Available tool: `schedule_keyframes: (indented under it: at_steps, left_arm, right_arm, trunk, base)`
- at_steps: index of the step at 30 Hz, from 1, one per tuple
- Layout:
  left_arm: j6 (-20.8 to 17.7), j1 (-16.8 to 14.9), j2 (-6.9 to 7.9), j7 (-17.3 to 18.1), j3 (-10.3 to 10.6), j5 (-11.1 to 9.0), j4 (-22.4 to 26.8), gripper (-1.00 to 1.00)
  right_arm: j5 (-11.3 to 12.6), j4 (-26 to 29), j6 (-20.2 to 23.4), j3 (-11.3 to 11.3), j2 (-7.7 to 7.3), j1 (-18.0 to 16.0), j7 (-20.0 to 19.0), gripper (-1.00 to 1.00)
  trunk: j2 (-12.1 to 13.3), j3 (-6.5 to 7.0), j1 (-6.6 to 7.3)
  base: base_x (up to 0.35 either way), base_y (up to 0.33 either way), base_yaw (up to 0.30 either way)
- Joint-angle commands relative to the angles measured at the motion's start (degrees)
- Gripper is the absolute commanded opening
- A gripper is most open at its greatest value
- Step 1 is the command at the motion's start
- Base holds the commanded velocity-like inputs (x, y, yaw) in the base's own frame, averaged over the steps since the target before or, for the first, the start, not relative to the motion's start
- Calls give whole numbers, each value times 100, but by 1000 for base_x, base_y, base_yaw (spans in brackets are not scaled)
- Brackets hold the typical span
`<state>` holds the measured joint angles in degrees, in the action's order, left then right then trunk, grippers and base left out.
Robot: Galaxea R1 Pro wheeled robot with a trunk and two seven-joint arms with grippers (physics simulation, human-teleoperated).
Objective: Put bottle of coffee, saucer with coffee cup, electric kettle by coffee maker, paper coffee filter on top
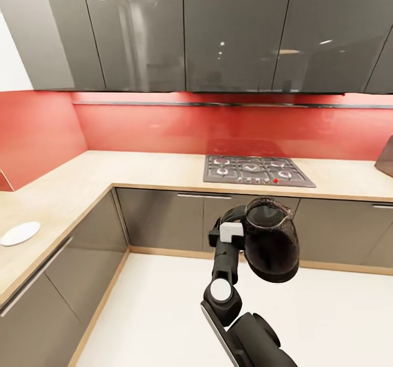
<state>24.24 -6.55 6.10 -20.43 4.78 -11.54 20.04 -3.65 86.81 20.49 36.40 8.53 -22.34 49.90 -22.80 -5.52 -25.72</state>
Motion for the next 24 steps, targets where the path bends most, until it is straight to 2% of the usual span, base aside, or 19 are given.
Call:
schedule_keyframes:
  at_steps: [1, 7, 10, 11, 16, 19, 24]
  left_arm:
    - [20, -4, 8, -32, 49, -50, 0, 100]
    - [8, -2, 28, -32, 44, -59, -7, 100]
    - [0, 18, 120, -32, 41, -68, -57, 100]
    - [-1, 21, 139, -30, 41, -70, -79, 100]
    - [-6, 30, 217, 19, 51, -67, -564, 100]
    - [-6, 34, 227, 28, 67, -57, -853, 100]
    - [-17, 43, 233, 37, 97, -46, -1176, 100]
  right_arm:
    - [-48, 1, 62, 7, 0, -7, 19, -100]
    - [-73, -3, 71, 7, 24, -7, 18, -100]
    - [-76, 12, 76, 31, 147, -7, 11, -100]
    - [-77, 14, 78, 35, 147, -7, 9, -100]
    - [-89, 39, 101, 49, 147, -42, -5, -100]
    - [-91, 45, 109, 50, 147, -264, -6, -100]
    - [-75, 46, 273, 43, 147, -1139, -15, -100]
  trunk:
    - [-12, -12, -6]
    - [-12, -12, -6]
    - [-12, -12, -6]
    - [-12, -12, -6]
    - [-12, -12, -6]
    - [-12, -12, -6]
    - [-12, -12, -6]
  base:
    - [282, -165, 0]
    - [282, -165, 0]
    - [282, -166, 0]
    - [282, -166, 0]
    - [282, -162, 0]
    - [283, -152, 0]
    - [294, -136, 0]
